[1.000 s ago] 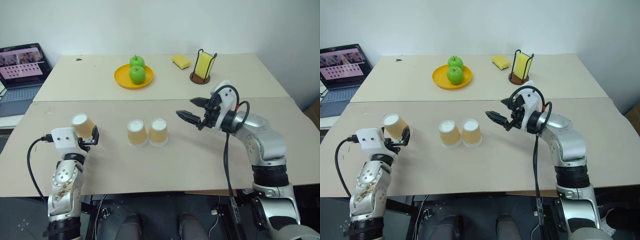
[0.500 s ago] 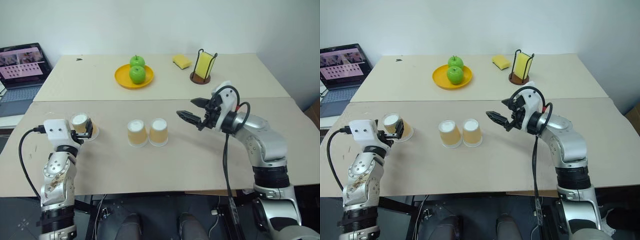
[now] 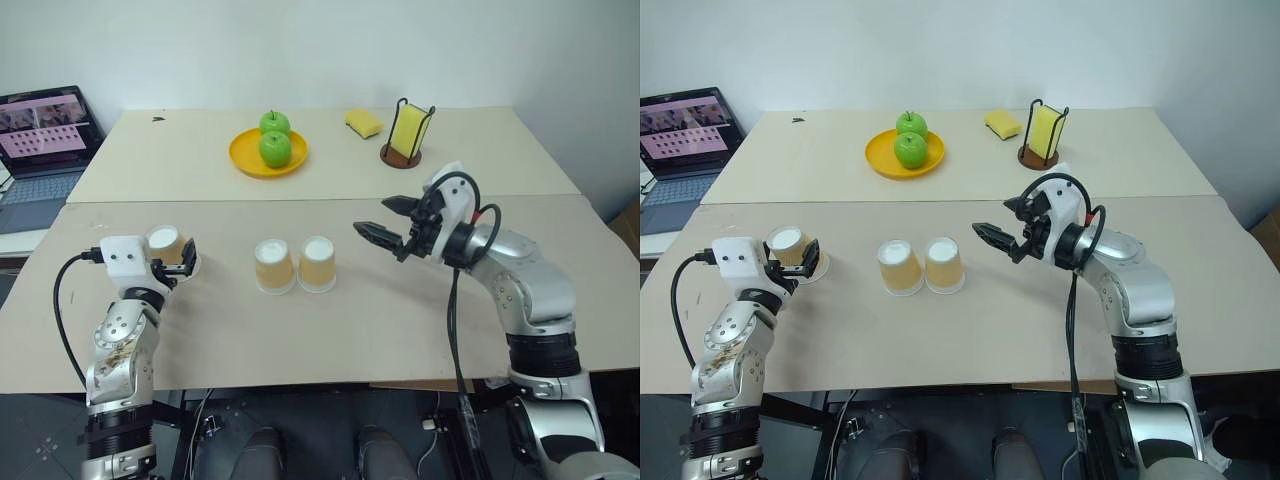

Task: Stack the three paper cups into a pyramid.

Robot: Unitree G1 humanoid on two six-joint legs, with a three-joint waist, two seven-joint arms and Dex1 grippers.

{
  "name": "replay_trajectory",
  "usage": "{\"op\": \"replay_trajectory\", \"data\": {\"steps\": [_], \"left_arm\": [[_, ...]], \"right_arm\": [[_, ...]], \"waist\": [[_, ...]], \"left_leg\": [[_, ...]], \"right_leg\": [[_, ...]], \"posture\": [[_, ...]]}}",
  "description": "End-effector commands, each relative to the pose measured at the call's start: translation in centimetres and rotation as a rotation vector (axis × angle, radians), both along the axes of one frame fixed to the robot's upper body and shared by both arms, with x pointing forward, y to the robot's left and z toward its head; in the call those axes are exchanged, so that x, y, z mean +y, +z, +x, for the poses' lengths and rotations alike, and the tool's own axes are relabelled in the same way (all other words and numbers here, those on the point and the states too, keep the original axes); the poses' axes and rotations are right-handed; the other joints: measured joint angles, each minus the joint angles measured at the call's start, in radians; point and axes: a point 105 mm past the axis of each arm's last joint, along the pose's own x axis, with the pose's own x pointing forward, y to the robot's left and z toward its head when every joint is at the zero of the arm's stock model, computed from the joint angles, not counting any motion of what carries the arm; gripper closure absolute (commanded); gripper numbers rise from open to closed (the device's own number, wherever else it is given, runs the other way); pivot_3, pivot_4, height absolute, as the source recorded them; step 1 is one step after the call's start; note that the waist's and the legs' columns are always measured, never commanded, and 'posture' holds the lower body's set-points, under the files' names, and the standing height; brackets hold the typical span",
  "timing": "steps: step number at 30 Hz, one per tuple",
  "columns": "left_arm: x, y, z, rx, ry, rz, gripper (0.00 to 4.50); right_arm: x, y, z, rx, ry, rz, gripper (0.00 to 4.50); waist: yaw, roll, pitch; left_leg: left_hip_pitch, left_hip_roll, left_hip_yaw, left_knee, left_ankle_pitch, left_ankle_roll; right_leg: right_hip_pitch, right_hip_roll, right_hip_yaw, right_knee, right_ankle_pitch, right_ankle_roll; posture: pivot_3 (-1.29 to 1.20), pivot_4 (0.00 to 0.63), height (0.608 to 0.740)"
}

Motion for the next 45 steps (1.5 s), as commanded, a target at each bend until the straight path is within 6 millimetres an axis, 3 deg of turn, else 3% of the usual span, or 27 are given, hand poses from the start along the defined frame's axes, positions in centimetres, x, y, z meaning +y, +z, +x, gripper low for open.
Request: {"op": "replay_trajectory", "data": {"steps": [1, 3, 10, 16, 20, 24, 27, 31, 37, 45], "left_arm": [[0.0, 1.5, 0.0, -0.046, -0.011, 0.022, 1.51], [0.1, 1.5, 0.1, -0.042, -0.012, 0.024, 1.95], [-0.1, 1.9, 0.4, -0.053, -0.013, 0.029, 1.95], [-1.5, 7.1, 2.7, -0.189, -0.163, -0.01, 1.95], [-3.8, 12.3, 5.2, -0.245, -0.41, 0.019, 1.95], [-7.3, 14.7, 5.9, -0.214, -0.711, 0.095, 1.95], [-10.0, 15.1, 4.6, -0.149, -1.003, 0.134, 1.95], [-11.3, 15.0, 3.8, -0.047, -1.231, 0.117, 1.95], [-11.9, 15.2, 5.2, 0.013, -1.27, 0.206, 1.95], [-13.2, 14.4, 4.7, 0.093, -1.404, 0.227, 1.95]], "right_arm": [[0.1, 0.6, -0.4, -0.037, 0.001, -0.017, 0.0], [0.1, 0.4, -0.4, -0.032, -0.003, -0.019, 0.0], [0.1, -0.2, -0.3, -0.018, -0.015, -0.03, 0.0], [-0.1, -0.9, 0.0, -0.006, -0.051, -0.033, 0.0], [-0.4, -1.6, 0.3, 0.009, -0.096, -0.02, 0.0], [-1.1, -2.2, 0.6, 0.018, -0.157, -0.013, 0.0], [-1.5, -2.5, 0.7, 0.021, -0.205, 0.0, 0.0], [-2.2, -3.1, 0.7, 0.027, -0.265, 0.015, 0.0], [-3.1, -4.0, 0.4, 0.036, -0.338, 0.044, 0.0], [-3.7, -4.5, 0.2, 0.043, -0.391, 0.052, 0.0]], "waist": [[0.0, 0.0, 0.0], [-0.001, 0.0, 0.0], [0.0, 0.0, 0.0], [0.004, -0.001, 0.0], [0.003, -0.001, 0.001], [-0.001, -0.001, 0.001], [-0.005, -0.001, 0.001], [-0.011, -0.001, 0.001], [-0.012, -0.001, 0.001], [-0.009, -0.001, 0.001]], "left_leg": [[0.0, 0.0, 0.0, 0.0, 0.0, 0.0], [0.0, 0.0, 0.0, 0.0, 0.0, 0.0], [0.0, 0.0, 0.0, 0.0, 0.0, 0.0], [0.0, 0.0, -0.001, 0.0, 0.0, 0.0], [-0.002, 0.0, 0.0, 0.001, 0.0, 0.0], [-0.003, -0.001, 0.0, 0.001, 0.0, 0.0], [-0.003, 0.0, -0.001, 0.001, 0.0, 0.0], [-0.004, 0.0, -0.001, 0.001, 0.0, 0.0], [-0.004, 0.0, -0.001, 0.001, 0.0, 0.0], [-0.005, 0.0, -0.001, 0.002, 0.0, 0.0]], "right_leg": [[0.0, 0.0, 0.0, 0.0, 0.0, 0.0], [0.0, 0.0, 0.0, 0.0, 0.0, 0.0], [0.0, 0.0, 0.0, 0.0, 0.0, 0.0], [0.0, 0.0, -0.001, 0.0, 0.0, 0.0], [0.0, 0.0, -0.001, 0.0, 0.0, 0.0], [-0.001, 0.0, -0.002, 0.0, 0.0, 0.0], [-0.001, 0.001, -0.002, 0.0, 0.0, 0.0], [-0.002, 0.001, -0.002, 0.0, 0.0, 0.0], [-0.002, 0.001, -0.002, 0.0, 0.0, 0.001], [-0.003, 0.001, -0.002, 0.0, 0.0, 0.001]], "posture": [[0.0, 0.15, 0.732], [0.0, 0.15, 0.732], [0.0, 0.15, 0.732], [0.0, 0.15, 0.732], [0.0, 0.15, 0.732], [0.0, 0.15, 0.732], [0.0, 0.15, 0.732], [0.0, 0.15, 0.732], [0.0, 0.15, 0.732], [0.0, 0.15, 0.732]]}}
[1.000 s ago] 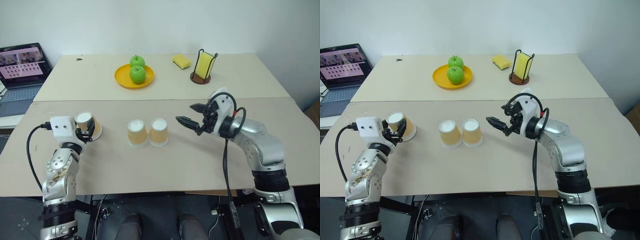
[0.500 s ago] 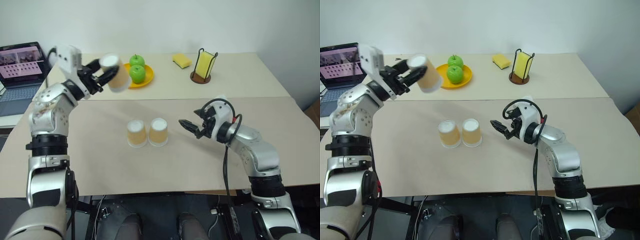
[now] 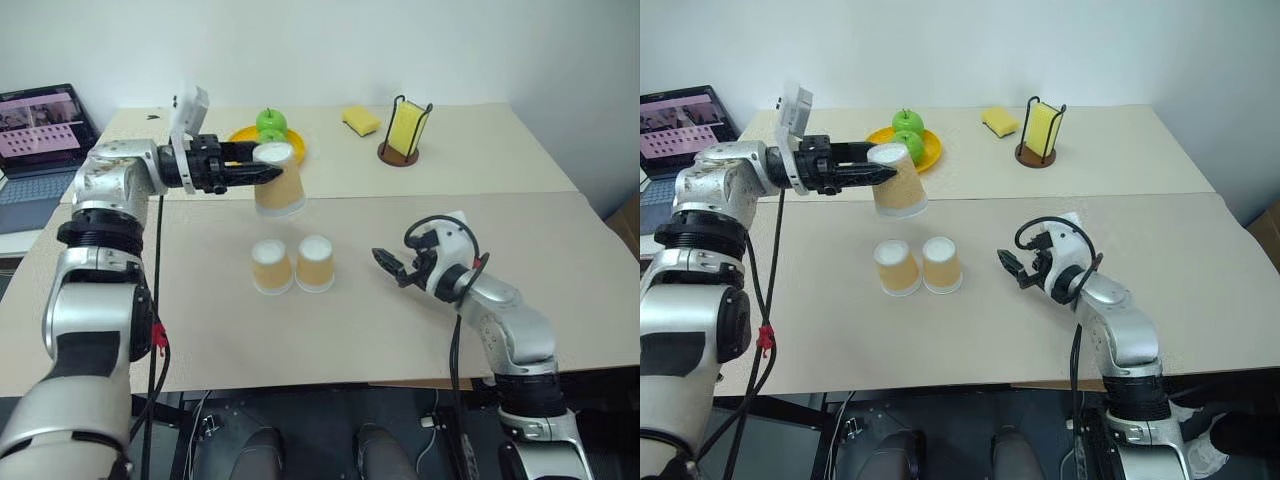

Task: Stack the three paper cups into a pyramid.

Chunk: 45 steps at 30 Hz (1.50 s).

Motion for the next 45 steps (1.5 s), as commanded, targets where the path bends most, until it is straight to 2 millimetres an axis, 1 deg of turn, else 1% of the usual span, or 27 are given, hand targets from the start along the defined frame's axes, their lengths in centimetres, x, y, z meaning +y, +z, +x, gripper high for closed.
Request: {"op": "replay_trajectory", "data": {"steps": [1, 8, 20, 36, 38, 39, 41, 42, 45], "left_arm": [[-0.9, 0.7, -0.7, -0.02, -0.087, 0.035, 1.95], [-1.3, -0.5, -0.9, 0.016, -0.122, 0.048, 1.95], [-1.8, -2.4, -1.3, 0.066, -0.164, 0.087, 1.95], [-2.1, -3.4, -1.3, 0.061, -0.177, 0.114, 1.95], [-2.1, -3.3, -1.3, 0.056, -0.176, 0.113, 1.0], [-2.1, -3.2, -1.3, 0.053, -0.174, 0.111, 0.84], [-2.0, -3.1, -1.2, 0.042, -0.165, 0.109, 0.08], [-2.0, -3.0, -1.1, 0.033, -0.157, 0.108, 0.01], [-2.0, -2.4, -1.0, 0.03, -0.147, 0.091, 0.01]], "right_arm": [[-0.5, 1.8, -0.2, -0.085, -0.027, 0.002, 0.0], [-0.8, 1.2, -0.2, -0.071, -0.045, -0.008, 0.0], [-1.1, 0.9, -0.2, -0.063, -0.058, -0.01, 0.0], [-1.2, 0.6, -0.6, -0.054, -0.068, -0.005, 0.0], [-1.2, 0.7, -0.6, -0.054, -0.067, -0.005, 0.0], [-1.2, 0.7, -0.5, -0.054, -0.067, -0.005, 0.0], [-1.2, 0.6, -0.5, -0.054, -0.066, -0.005, 0.0], [-1.2, 0.6, -0.4, -0.053, -0.065, -0.005, 0.0], [-1.1, 0.6, -0.4, -0.051, -0.061, -0.003, 0.0]], "waist": [[0.001, 0.0, 0.0], [0.002, 0.0, 0.0], [0.003, 0.0, 0.0], [0.005, 0.0, 0.0], [0.005, 0.0, 0.0], [0.005, 0.0, 0.0], [0.005, 0.0, 0.0], [0.005, 0.0, 0.0], [0.005, 0.0, 0.0]], "left_leg": [[0.0, 0.0, 0.0, 0.0, 0.0, 0.0], [-0.001, 0.0, 0.0, 0.001, 0.0, 0.0], [-0.001, 0.0, 0.0, 0.002, 0.0, 0.0], [-0.001, 0.0, 0.0, 0.003, 0.0, 0.0], [-0.001, 0.0, 0.0, 0.003, 0.0, 0.0], [-0.001, 0.0, 0.0, 0.003, 0.0, 0.0], [-0.001, 0.0, 0.0, 0.003, 0.0, 0.0], [-0.001, 0.0, -0.001, 0.003, 0.0, 0.0], [-0.001, 0.0, 0.0, 0.003, 0.0, 0.0]], "right_leg": [[0.0, 0.0, 0.0, 0.0, 0.0, 0.0], [0.0, 0.0, 0.0, 0.0, 0.0, 0.0], [0.0, 0.0, 0.0, 0.001, 0.0, 0.0], [0.0, 0.0, 0.0, 0.001, 0.0, 0.0], [0.0, 0.0, 0.0, 0.001, 0.0, 0.0], [0.0, 0.0, 0.0, 0.001, 0.0, 0.0], [0.0, 0.0, 0.0, 0.001, 0.0, 0.0], [0.0, 0.0, 0.0, 0.001, 0.0, 0.0], [0.0, 0.0, 0.0, 0.001, 0.0, 0.0]], "posture": [[0.0, 0.15, 0.732], [0.0, 0.15, 0.732], [0.0, 0.15, 0.732], [0.0, 0.15, 0.732], [0.0, 0.15, 0.732], [0.0, 0.15, 0.732], [0.0, 0.15, 0.732], [0.0, 0.15, 0.732], [0.0, 0.15, 0.732]]}}
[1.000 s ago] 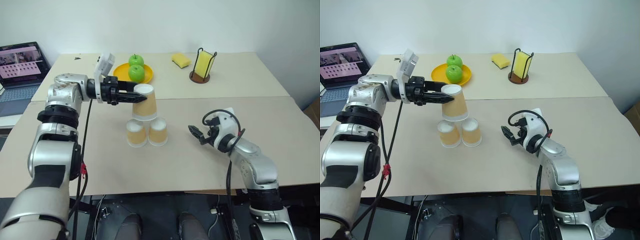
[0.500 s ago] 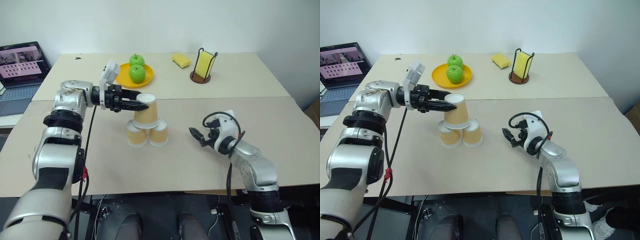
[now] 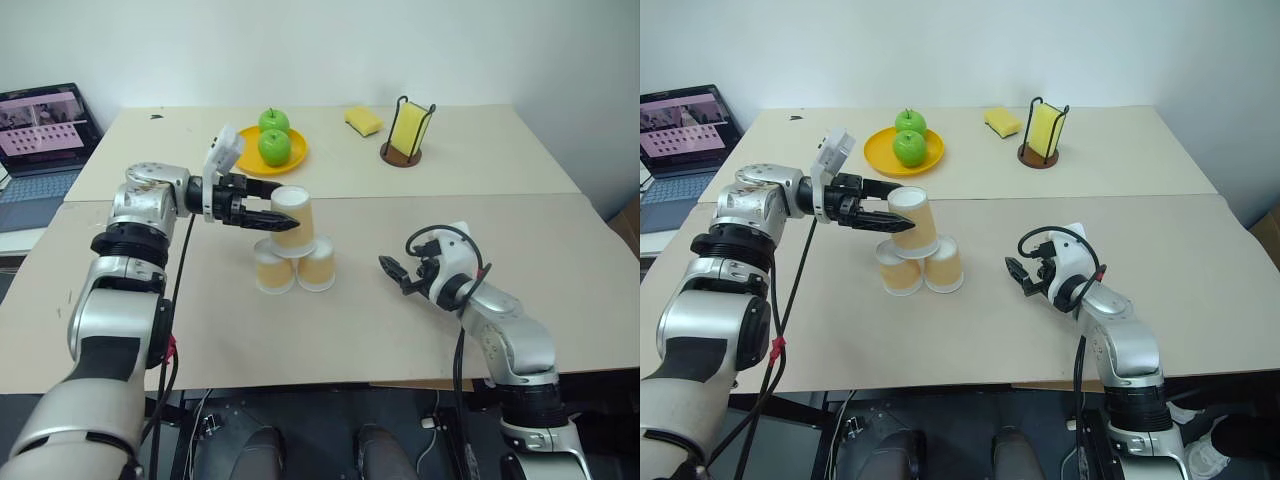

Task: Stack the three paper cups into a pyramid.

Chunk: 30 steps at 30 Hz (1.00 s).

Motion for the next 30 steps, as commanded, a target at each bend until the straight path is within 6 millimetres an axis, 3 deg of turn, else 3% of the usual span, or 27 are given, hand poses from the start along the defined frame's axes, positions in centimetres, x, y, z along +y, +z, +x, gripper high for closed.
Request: {"op": "replay_trajectory", "data": {"steps": [1, 22, 27, 30], "left_arm": [[0.0, 1.7, 0.0, -0.051, 0.003, -0.026, 0.01], [1.1, 4.9, -0.9, -0.049, 0.028, -0.123, 0.01], [2.1, 7.2, -0.2, -0.063, 0.125, -0.274, 0.01], [3.9, 9.3, 1.0, -0.11, 0.294, -0.439, 0.01]], "right_arm": [[-0.1, 1.8, 0.0, -0.076, 0.002, 0.013, 0.0], [0.6, 1.4, 0.7, -0.062, 0.039, 0.013, 0.0], [0.7, 1.4, 0.8, -0.063, 0.042, 0.012, 0.0], [0.8, 1.4, 0.8, -0.064, 0.049, 0.008, 0.0]], "waist": [[0.0, 0.0, 0.0], [0.0, 0.0, 0.0], [-0.002, 0.0, 0.0], [-0.003, 0.0, 0.0]], "left_leg": [[0.0, 0.0, 0.0, 0.0, 0.0, 0.0], [0.0, 0.0, 0.0, 0.0, 0.0, 0.0], [0.0, 0.0, 0.0, 0.001, 0.0, 0.0], [0.0, 0.0, -0.001, 0.001, 0.0, 0.0]], "right_leg": [[0.0, 0.0, 0.0, 0.0, 0.0, 0.0], [0.0, 0.0, 0.0, 0.0, 0.0, 0.0], [0.0, 0.0, 0.0, 0.0, 0.0, 0.0], [0.0, 0.0, 0.0, 0.001, 0.0, 0.0]], "posture": [[0.0, 0.15, 0.732], [0.0, 0.15, 0.732], [0.0, 0.15, 0.732], [0.0, 0.15, 0.732]]}}
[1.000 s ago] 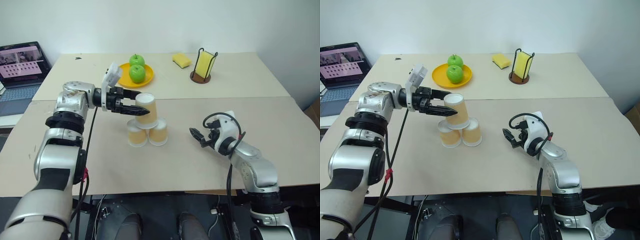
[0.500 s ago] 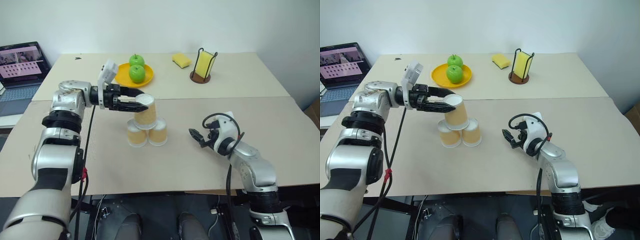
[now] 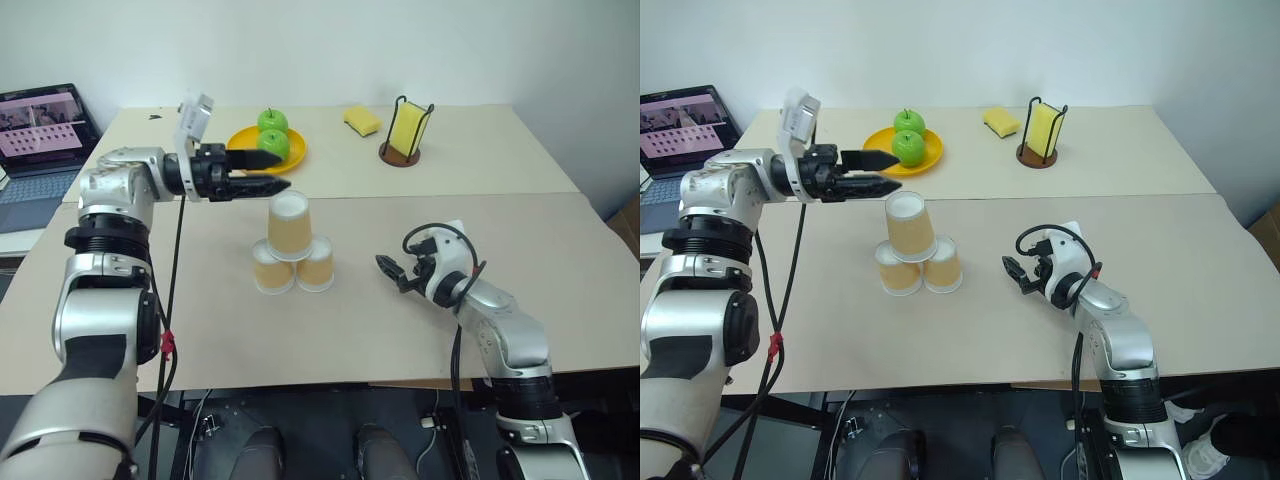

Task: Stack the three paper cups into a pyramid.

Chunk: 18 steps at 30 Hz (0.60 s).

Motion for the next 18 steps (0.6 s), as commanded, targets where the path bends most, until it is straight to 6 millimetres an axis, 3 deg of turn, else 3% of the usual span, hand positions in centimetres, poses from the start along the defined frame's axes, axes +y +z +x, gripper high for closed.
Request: {"op": "replay_trajectory", "data": {"steps": [1, 4, 9, 18], "left_arm": [[2.4, 4.4, 0.7, -0.107, 0.195, -0.192, 0.01], [4.9, 4.9, 0.6, -0.125, 0.373, -0.307, 0.01], [7.3, 2.4, -1.6, -0.126, 0.605, -0.366, 0.01], [17.7, -6.5, -5.4, -0.048, 1.34, -0.341, 0.01]], "right_arm": [[0.4, 1.6, 0.1, -0.068, 0.02, -0.004, 0.0], [0.5, 1.9, 0.1, -0.072, 0.037, -0.011, 0.0], [-0.1, 2.2, 0.7, -0.068, 0.049, -0.033, 0.0], [-3.0, 2.2, 3.7, -0.097, -0.091, -0.137, 0.0]], "waist": [[0.0, 0.0, 0.0], [-0.001, 0.0, 0.0], [-0.001, 0.0, 0.0], [0.003, 0.0, -0.001]], "left_leg": [[0.0, 0.0, 0.0, 0.0, 0.0, 0.0], [0.0, 0.0, 0.0, 0.001, 0.0, 0.0], [0.0, 0.0, 0.0, 0.001, 0.0, 0.0], [0.002, 0.0, 0.001, 0.001, 0.0, 0.0]], "right_leg": [[0.0, 0.0, 0.0, 0.0, 0.0, 0.0], [0.0, 0.0, 0.0, 0.001, 0.0, 0.0], [0.0, -0.001, 0.001, 0.006, 0.0, 0.0], [0.001, -0.001, 0.002, 0.001, 0.0, 0.0]], "posture": [[0.0, 0.15, 0.732], [0.0, 0.15, 0.732], [0.0, 0.15, 0.732], [0.0, 0.15, 0.732]]}}
